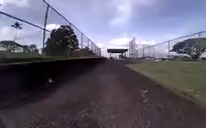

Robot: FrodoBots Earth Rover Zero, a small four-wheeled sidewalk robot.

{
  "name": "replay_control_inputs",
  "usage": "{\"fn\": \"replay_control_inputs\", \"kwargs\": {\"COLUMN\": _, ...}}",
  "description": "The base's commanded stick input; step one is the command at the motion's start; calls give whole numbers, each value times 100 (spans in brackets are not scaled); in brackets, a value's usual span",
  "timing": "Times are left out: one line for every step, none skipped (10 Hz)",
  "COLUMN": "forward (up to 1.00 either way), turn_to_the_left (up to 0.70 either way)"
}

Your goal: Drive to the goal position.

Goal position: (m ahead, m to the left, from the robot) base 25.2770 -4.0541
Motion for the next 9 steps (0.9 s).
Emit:
{"fn": "replay_control_inputs", "kwargs": {"forward": 85, "turn_to_the_left": 0}}
{"fn": "replay_control_inputs", "kwargs": {"forward": 85, "turn_to_the_left": 16}}
{"fn": "replay_control_inputs", "kwargs": {"forward": 85, "turn_to_the_left": 29}}
{"fn": "replay_control_inputs", "kwargs": {"forward": 85, "turn_to_the_left": 24}}
{"fn": "replay_control_inputs", "kwargs": {"forward": 85, "turn_to_the_left": 4}}
{"fn": "replay_control_inputs", "kwargs": {"forward": 85, "turn_to_the_left": 0}}
{"fn": "replay_control_inputs", "kwargs": {"forward": 85, "turn_to_the_left": 0}}
{"fn": "replay_control_inputs", "kwargs": {"forward": 85, "turn_to_the_left": 0}}
{"fn": "replay_control_inputs", "kwargs": {"forward": 85, "turn_to_the_left": 0}}
